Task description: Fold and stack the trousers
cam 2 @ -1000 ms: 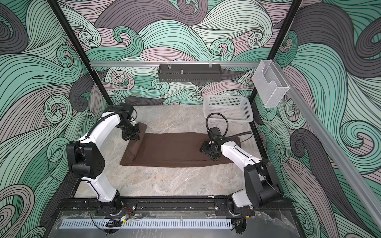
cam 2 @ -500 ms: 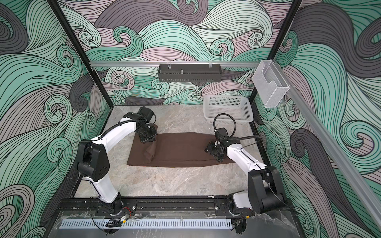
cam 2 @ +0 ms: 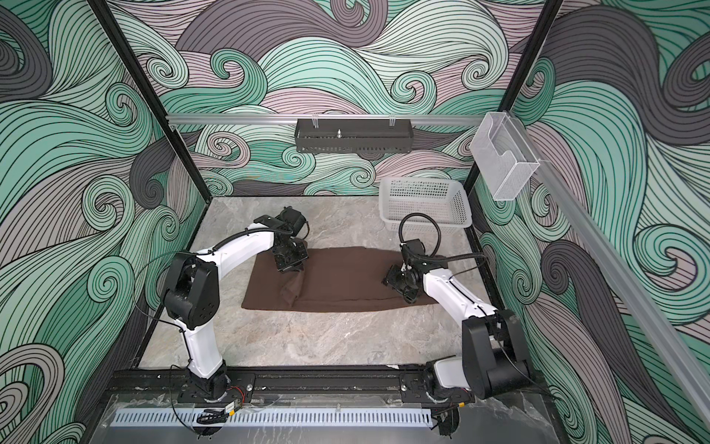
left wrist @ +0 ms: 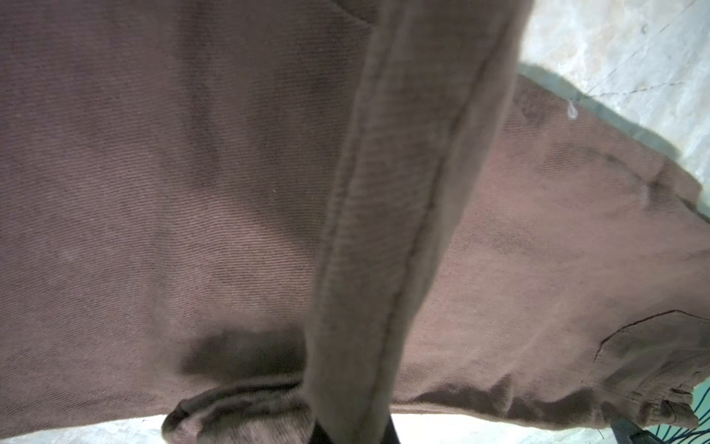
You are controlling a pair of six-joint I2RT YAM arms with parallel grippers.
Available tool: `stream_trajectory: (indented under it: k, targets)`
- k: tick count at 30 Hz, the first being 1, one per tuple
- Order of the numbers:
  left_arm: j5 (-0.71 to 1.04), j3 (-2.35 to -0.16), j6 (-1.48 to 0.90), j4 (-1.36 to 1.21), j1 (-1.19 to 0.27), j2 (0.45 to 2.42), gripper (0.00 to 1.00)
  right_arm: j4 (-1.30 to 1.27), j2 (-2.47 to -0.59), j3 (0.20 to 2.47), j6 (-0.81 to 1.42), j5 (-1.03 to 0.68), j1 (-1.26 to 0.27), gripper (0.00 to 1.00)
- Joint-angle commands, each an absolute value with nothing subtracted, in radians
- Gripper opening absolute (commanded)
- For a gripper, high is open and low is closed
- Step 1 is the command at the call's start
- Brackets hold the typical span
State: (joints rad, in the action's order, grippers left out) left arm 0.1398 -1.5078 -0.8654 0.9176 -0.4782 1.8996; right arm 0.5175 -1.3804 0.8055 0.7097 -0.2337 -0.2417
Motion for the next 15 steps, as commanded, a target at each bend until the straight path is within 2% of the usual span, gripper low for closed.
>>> stream_trajectory:
  k: [1, 5, 7, 11, 15]
  targets:
    - [0.128, -1.560, -0.885, 0.911, -0.498, 1.926, 0.00, 0.525, -1.382, 0.795, 0.696, -0.238, -0.236, 0.65]
    - [0.144, -1.566, -0.885, 0.910, -0.513, 1.945, 0.10, 0.524, -1.383, 0.793, 0.698, -0.241, -0.235, 0.65]
    - [0.156, -1.563, -0.885, 0.906, -0.517, 1.946, 0.20, 0.524, -1.384, 0.795, 0.700, -0.241, -0.234, 0.65]
    - [0.174, -1.574, -0.872, 0.914, -0.518, 1.931, 0.32, 0.525, -1.381, 0.794, 0.701, -0.241, -0.236, 0.65]
    - [0.202, -1.631, -0.840, 0.944, -0.525, 1.891, 0.41, 0.528, -1.376, 0.798, 0.703, -0.241, -0.235, 0.65]
